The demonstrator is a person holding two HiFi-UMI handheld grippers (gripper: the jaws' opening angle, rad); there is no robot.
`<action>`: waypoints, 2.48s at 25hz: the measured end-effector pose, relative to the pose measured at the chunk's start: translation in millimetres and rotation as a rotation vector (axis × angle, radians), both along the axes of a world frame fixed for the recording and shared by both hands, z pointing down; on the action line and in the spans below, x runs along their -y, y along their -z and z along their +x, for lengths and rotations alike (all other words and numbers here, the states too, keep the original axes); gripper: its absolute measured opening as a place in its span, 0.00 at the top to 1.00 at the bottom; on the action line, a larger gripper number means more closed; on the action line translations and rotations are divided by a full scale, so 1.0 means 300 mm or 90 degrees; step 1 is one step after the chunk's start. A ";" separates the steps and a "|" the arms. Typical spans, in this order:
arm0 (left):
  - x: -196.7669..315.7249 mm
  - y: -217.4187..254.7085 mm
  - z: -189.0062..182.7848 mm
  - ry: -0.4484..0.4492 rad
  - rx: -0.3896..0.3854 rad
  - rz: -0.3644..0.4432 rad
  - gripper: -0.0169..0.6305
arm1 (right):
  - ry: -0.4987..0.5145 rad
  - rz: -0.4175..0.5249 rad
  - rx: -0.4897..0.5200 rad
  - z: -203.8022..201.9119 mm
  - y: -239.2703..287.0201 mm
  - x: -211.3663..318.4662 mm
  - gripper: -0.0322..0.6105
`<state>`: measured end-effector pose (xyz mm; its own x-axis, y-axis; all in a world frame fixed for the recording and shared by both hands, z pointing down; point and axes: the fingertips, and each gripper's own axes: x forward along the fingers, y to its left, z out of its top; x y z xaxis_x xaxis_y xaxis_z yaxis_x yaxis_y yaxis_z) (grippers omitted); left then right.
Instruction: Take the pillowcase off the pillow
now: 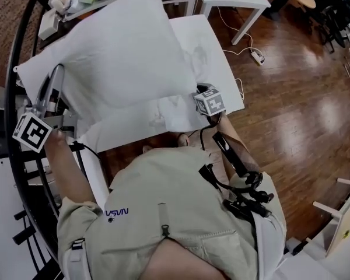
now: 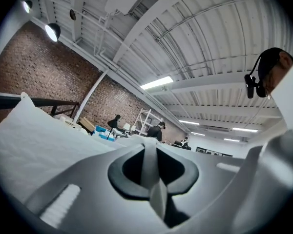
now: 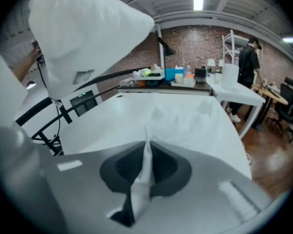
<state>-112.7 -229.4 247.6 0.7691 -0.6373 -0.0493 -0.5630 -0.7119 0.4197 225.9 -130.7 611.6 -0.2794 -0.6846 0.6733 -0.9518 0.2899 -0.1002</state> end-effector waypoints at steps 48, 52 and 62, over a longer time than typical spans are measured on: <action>0.035 -0.562 0.707 -0.174 0.116 -0.115 0.94 | -0.148 0.341 0.016 0.142 0.704 0.172 0.94; 0.061 -0.762 0.714 -0.127 0.213 -0.101 0.92 | -0.125 0.299 0.027 0.062 0.601 0.225 0.94; 0.053 -0.733 0.558 -0.032 0.321 0.039 0.73 | -0.179 0.249 0.028 0.085 0.505 0.230 0.94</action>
